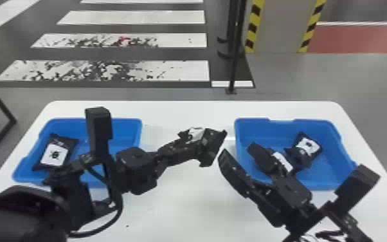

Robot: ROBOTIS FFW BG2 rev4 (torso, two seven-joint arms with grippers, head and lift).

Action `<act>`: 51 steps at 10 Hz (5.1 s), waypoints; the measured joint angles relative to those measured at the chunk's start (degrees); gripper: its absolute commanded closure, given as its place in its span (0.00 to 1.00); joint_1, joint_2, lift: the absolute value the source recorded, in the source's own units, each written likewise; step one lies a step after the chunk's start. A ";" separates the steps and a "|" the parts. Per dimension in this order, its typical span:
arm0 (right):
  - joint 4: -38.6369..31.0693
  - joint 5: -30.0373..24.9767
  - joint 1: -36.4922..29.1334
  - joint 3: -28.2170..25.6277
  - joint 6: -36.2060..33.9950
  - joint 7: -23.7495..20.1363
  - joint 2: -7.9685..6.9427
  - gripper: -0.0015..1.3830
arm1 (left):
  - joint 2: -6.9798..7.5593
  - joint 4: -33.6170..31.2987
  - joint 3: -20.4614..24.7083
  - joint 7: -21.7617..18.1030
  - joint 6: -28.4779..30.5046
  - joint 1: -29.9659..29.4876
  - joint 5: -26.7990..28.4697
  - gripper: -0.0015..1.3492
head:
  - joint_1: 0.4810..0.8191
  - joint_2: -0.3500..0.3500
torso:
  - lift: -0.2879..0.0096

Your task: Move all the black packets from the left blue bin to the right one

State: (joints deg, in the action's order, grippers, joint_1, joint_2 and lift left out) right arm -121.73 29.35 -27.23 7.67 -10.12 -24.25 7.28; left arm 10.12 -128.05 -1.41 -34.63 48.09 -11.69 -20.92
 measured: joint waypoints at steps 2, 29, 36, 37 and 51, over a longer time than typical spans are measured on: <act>1.20 1.54 1.38 1.11 0.00 0.25 0.21 0.14 | 0.06 0.01 -1.79 0.00 0.42 0.12 -1.27 0.90 | 0.63 0.48 | 0.50; 0.40 -19.04 -4.63 -15.33 7.16 4.05 -3.16 0.12 | -1.23 2.61 22.30 4.15 5.56 0.30 9.46 0.13 | 0.63 0.63 | 0.50; -9.07 -14.52 -16.68 -13.40 6.10 3.87 -4.14 0.13 | -0.58 13.73 25.87 10.26 14.54 9.35 22.17 0.13 | 0.63 0.92 | 0.50; -8.83 -14.41 -16.39 -13.30 5.66 3.55 -4.13 0.13 | -0.56 16.27 25.86 10.93 15.20 11.01 23.48 0.13 | 0.63 0.95 | 0.50; -6.44 -12.06 -14.95 -12.81 2.90 2.01 -4.12 0.14 | 2.12 38.65 19.88 12.49 15.10 24.75 29.87 0.90 | 0.63 0.96 | 0.50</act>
State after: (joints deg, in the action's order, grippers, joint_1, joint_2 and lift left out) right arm -128.17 17.29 -42.18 -5.14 -7.23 -22.24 3.16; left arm 12.24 -89.41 18.47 -22.14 63.19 13.06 8.96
